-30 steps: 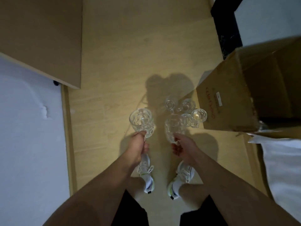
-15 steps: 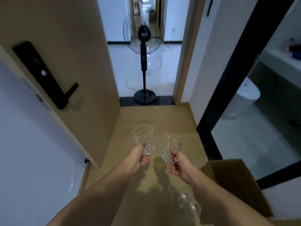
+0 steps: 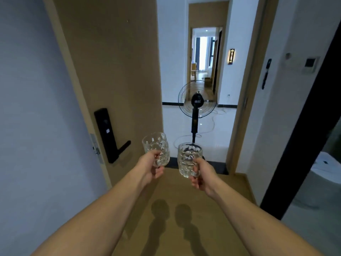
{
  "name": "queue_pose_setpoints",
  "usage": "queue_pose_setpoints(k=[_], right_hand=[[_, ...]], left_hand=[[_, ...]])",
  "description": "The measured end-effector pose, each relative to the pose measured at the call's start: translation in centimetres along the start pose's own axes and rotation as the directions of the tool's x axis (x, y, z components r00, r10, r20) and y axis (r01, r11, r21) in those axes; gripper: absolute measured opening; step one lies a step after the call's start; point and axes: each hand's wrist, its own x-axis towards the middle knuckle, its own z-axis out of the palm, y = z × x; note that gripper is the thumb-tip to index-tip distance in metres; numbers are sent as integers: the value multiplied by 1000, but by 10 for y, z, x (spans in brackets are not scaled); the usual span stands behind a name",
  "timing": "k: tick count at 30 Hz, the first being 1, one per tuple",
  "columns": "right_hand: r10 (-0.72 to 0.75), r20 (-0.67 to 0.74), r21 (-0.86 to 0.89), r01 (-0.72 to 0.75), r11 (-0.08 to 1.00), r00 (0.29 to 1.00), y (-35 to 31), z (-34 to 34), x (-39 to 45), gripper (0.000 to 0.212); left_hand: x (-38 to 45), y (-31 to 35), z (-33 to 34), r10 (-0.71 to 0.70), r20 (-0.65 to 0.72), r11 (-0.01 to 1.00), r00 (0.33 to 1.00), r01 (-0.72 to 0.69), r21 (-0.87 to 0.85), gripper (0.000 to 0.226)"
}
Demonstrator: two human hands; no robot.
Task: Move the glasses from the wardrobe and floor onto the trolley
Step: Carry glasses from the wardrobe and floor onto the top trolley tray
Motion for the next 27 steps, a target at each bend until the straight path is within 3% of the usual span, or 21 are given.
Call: queue_pose_setpoints(k=[6, 12, 20, 27], right_hand=[[-20, 168, -125, 41, 991, 986, -17, 30, 5, 39], [-7, 399, -199, 94, 975, 917, -11, 73, -9, 35], [83, 623, -279, 122, 953, 778, 27, 132, -57, 37], [204, 766, -362, 147, 921, 610, 71, 179, -141, 35]], left_hand=[[-37, 11, -24, -11, -166, 998, 986, 2, -55, 25], [-87, 0, -68, -6, -373, 985, 928, -58, -161, 31], [-182, -60, -131, -59, -655, 963, 753, -131, -237, 30], [-292, -115, -169, -136, -805, 909, 578, -250, -333, 29]])
